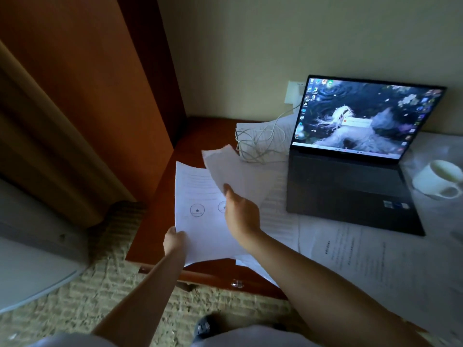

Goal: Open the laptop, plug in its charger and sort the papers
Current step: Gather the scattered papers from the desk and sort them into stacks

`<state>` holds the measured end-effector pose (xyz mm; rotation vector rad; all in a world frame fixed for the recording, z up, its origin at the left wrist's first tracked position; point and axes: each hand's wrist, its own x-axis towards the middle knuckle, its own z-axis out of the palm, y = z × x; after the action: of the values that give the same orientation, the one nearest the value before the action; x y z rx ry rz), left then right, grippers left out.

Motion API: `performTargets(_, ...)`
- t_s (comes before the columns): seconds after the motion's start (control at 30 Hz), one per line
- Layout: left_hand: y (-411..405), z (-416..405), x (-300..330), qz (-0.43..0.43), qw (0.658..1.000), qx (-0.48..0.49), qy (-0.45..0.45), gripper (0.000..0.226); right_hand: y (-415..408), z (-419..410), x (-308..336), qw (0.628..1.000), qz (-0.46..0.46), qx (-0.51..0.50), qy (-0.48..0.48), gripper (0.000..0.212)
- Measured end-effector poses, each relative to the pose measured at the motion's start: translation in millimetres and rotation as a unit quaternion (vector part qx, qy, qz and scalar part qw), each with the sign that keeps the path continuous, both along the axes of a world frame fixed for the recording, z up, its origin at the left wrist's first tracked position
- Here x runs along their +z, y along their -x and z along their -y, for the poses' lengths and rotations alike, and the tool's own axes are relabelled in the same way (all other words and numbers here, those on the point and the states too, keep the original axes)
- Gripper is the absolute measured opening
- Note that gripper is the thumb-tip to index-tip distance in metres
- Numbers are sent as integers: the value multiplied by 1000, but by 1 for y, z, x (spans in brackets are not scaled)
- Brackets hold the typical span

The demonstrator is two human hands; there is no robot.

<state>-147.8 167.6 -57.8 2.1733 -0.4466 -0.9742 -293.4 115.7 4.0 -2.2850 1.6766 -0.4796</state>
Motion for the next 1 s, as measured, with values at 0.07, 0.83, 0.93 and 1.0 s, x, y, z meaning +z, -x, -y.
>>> performTargets(0.07,-4,2,0,-25,999,-17,-21,32,-6,-10,-1,994,-1,102,37,51)
performTargets(0.83,-54,-23,-12,-169,983,52,45,46,-34,-33,-67,933,-154,266,-186,58)
performTargets(0.93,-55,-18,-6,-150,988,42,22,33,-30,-27,-63,937,17,138,-321,66)
performTargets(1.0,-57,-16,-2,-188,981,49,19,47,-21,-19,-61,945,58,86,-310,58)
